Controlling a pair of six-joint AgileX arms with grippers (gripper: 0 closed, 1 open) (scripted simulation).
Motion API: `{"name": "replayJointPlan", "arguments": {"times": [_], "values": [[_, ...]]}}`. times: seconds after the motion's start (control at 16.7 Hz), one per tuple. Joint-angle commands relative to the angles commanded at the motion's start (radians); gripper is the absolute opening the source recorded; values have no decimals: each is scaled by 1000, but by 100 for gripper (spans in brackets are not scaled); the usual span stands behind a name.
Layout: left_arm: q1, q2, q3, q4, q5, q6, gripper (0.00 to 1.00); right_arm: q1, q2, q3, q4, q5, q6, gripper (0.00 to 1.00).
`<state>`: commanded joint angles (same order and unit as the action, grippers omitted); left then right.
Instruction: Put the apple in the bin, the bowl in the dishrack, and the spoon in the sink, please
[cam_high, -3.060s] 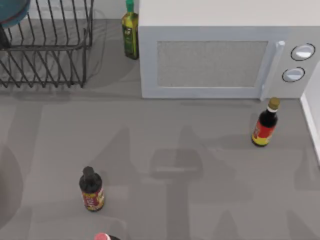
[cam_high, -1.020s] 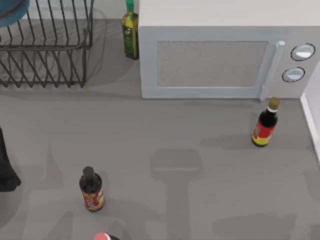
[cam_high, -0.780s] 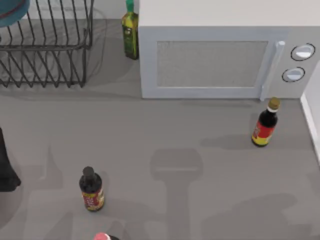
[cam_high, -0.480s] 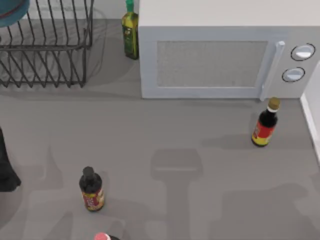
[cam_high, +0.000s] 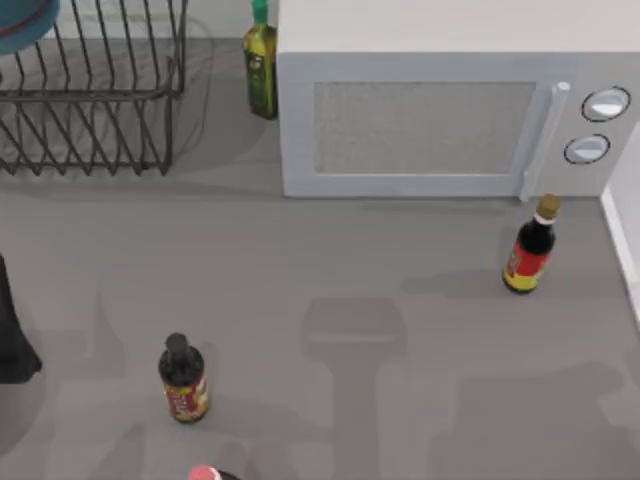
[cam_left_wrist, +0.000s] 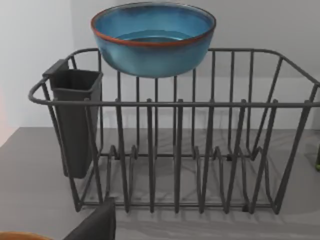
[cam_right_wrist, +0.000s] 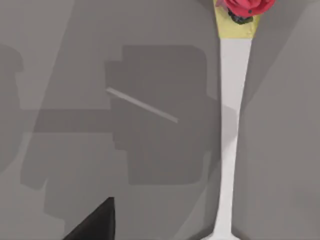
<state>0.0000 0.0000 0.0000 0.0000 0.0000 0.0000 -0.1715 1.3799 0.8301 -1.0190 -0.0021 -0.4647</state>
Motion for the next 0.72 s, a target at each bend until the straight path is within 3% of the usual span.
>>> {"name": "replayJointPlan", "arguments": {"times": [0.48, 0.72], "values": [[0, 0, 0, 0, 0, 0, 100, 1, 176, -195, 386, 0, 5, 100], [0, 0, 0, 0, 0, 0, 100, 1, 210, -228, 440, 0, 5, 100]]}}
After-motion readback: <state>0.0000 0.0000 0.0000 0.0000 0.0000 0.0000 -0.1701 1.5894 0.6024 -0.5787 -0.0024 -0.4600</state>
